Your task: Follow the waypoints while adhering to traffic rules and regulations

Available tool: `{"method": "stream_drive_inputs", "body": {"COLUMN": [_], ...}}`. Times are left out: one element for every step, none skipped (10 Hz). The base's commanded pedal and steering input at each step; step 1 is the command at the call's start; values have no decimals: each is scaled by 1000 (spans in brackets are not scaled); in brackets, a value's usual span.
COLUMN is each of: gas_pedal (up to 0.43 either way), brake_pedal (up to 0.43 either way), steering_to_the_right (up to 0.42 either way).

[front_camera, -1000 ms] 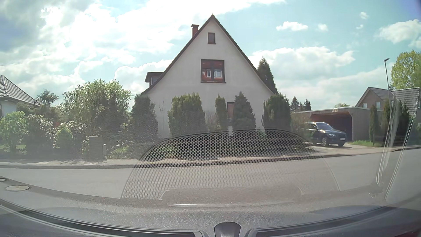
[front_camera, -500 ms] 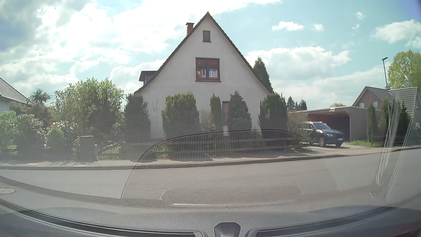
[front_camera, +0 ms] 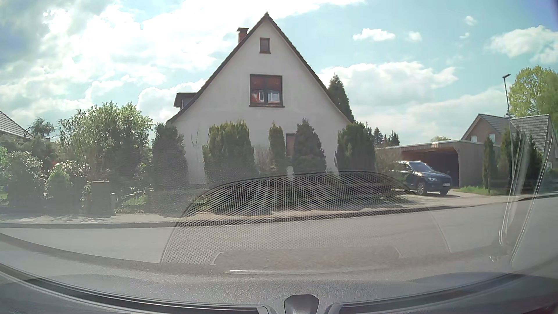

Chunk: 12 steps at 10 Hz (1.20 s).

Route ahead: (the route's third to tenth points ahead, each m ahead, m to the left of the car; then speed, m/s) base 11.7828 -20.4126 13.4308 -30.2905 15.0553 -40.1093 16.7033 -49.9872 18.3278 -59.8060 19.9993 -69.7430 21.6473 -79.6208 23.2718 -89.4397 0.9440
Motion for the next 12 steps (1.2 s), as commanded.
{"method": "stream_drive_inputs", "body": {"gas_pedal": [0,0,0,8,39,39,39,39,39,39,39,39], "brake_pedal": [0,0,0,0,0,0,0,0,0,0,0,0], "steering_to_the_right": [275,302,340,374,398,424,459,482,493,508,529,555]}}
